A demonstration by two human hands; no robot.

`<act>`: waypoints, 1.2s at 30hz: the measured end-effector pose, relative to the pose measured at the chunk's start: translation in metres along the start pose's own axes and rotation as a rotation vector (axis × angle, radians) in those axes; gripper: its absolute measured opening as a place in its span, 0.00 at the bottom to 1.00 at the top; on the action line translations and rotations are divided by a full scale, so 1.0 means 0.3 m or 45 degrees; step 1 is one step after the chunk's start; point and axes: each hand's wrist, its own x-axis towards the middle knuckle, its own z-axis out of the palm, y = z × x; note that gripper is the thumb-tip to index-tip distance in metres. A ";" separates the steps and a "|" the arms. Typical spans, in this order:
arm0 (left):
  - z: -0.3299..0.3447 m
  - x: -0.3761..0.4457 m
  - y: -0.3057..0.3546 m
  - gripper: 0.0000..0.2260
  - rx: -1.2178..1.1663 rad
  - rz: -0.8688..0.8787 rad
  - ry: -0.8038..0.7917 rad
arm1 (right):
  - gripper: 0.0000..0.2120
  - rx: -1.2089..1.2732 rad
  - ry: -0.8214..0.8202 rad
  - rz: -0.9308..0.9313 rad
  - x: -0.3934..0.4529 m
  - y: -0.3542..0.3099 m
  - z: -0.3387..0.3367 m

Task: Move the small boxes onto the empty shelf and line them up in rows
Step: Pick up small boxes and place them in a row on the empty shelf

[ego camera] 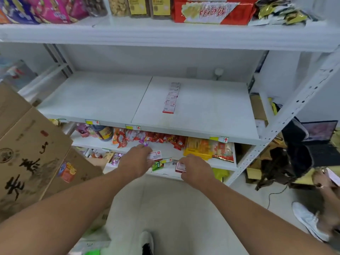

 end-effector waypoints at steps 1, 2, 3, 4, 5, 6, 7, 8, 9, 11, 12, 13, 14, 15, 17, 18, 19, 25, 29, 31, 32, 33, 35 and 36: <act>-0.005 0.041 -0.011 0.22 -0.018 0.013 0.013 | 0.22 -0.007 -0.007 0.021 0.020 -0.003 -0.006; -0.010 0.080 -0.022 0.22 -0.030 0.034 0.026 | 0.22 -0.017 -0.006 0.042 0.040 -0.006 -0.015; -0.015 0.119 -0.035 0.22 -0.035 0.062 0.035 | 0.20 -0.032 0.003 0.066 0.062 -0.010 -0.026; -0.019 0.155 -0.050 0.21 -0.041 0.094 0.046 | 0.19 -0.047 0.018 0.091 0.083 -0.016 -0.037; -0.022 0.187 -0.066 0.21 -0.058 0.117 0.043 | 0.17 -0.059 0.031 0.116 0.105 -0.024 -0.049; -0.026 0.217 -0.085 0.21 -0.078 0.136 0.035 | 0.16 -0.070 0.041 0.139 0.128 -0.034 -0.060; -0.030 0.246 -0.106 0.21 -0.089 0.157 0.022 | 0.16 -0.078 0.051 0.162 0.152 -0.045 -0.070; -0.034 0.277 -0.131 0.21 -0.095 0.183 0.011 | 0.17 -0.084 0.058 0.183 0.177 -0.055 -0.080; -0.040 0.306 -0.156 0.21 -0.100 0.204 0.001 | 0.16 -0.085 0.066 0.201 0.204 -0.067 -0.089; -0.045 0.365 -0.213 0.21 -0.128 0.243 -0.017 | 0.13 -0.078 0.082 0.233 0.256 -0.090 -0.100; -0.045 0.392 -0.240 0.21 -0.139 0.263 -0.022 | 0.12 -0.076 0.090 0.248 0.279 -0.102 -0.103; -0.043 0.419 -0.263 0.21 -0.140 0.275 -0.032 | 0.12 -0.077 0.097 0.262 0.302 -0.113 -0.103; -0.039 0.446 -0.284 0.21 -0.140 0.287 -0.037 | 0.13 -0.078 0.104 0.277 0.324 -0.123 -0.102; -0.035 0.471 -0.300 0.21 -0.139 0.295 -0.052 | 0.15 -0.073 0.110 0.296 0.345 -0.134 -0.100; -0.031 0.518 -0.319 0.20 -0.130 0.323 -0.078 | 0.18 -0.072 0.122 0.324 0.384 -0.149 -0.098; -0.031 0.540 -0.323 0.20 -0.130 0.336 -0.086 | 0.18 -0.071 0.124 0.333 0.400 -0.153 -0.098; -0.033 0.560 -0.325 0.19 -0.133 0.348 -0.089 | 0.19 -0.065 0.126 0.339 0.414 -0.156 -0.099; -0.041 0.705 -0.294 0.19 -0.125 0.391 -0.090 | 0.18 -0.038 0.127 0.355 0.502 -0.115 -0.117; -0.042 0.796 -0.242 0.20 -0.049 0.377 -0.080 | 0.17 -0.012 0.138 0.381 0.571 -0.054 -0.117; -0.036 0.844 -0.217 0.20 -0.033 0.346 -0.076 | 0.16 0.019 0.138 0.368 0.615 -0.017 -0.114; -0.035 0.868 -0.203 0.20 -0.031 0.325 -0.072 | 0.16 0.039 0.132 0.360 0.638 0.002 -0.114; -0.032 0.893 -0.190 0.20 -0.029 0.301 -0.069 | 0.15 0.059 0.121 0.346 0.661 0.022 -0.113; -0.025 0.941 -0.164 0.20 -0.025 0.264 -0.080 | 0.14 0.091 0.086 0.311 0.709 0.059 -0.116; -0.017 0.966 -0.151 0.21 -0.025 0.252 -0.088 | 0.13 0.105 0.067 0.294 0.734 0.081 -0.118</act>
